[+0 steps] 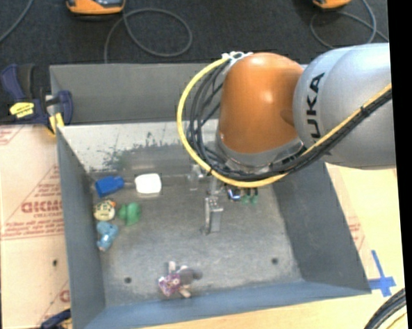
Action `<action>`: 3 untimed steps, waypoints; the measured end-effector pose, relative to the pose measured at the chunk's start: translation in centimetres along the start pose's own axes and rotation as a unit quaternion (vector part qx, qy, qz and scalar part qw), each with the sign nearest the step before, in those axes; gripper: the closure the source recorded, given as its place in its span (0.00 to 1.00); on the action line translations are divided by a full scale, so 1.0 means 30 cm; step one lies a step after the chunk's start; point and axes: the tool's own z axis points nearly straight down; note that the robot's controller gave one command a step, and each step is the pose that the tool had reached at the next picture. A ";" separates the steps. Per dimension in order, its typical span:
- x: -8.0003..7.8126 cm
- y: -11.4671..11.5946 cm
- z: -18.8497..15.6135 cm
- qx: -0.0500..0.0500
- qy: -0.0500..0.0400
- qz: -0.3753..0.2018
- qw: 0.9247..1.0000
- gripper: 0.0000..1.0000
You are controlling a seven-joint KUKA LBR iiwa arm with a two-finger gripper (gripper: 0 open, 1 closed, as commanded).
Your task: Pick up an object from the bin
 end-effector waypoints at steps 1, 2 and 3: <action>-0.002 -0.002 -0.014 0.000 -0.003 0.001 1.000 0.00; 0.039 0.022 0.112 0.000 -0.005 -0.052 0.999 0.00; 0.112 0.091 0.185 0.001 -0.003 -0.212 0.977 0.00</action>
Offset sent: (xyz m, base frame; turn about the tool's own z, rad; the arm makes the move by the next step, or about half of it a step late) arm -0.0584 0.0328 -0.1591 -0.4521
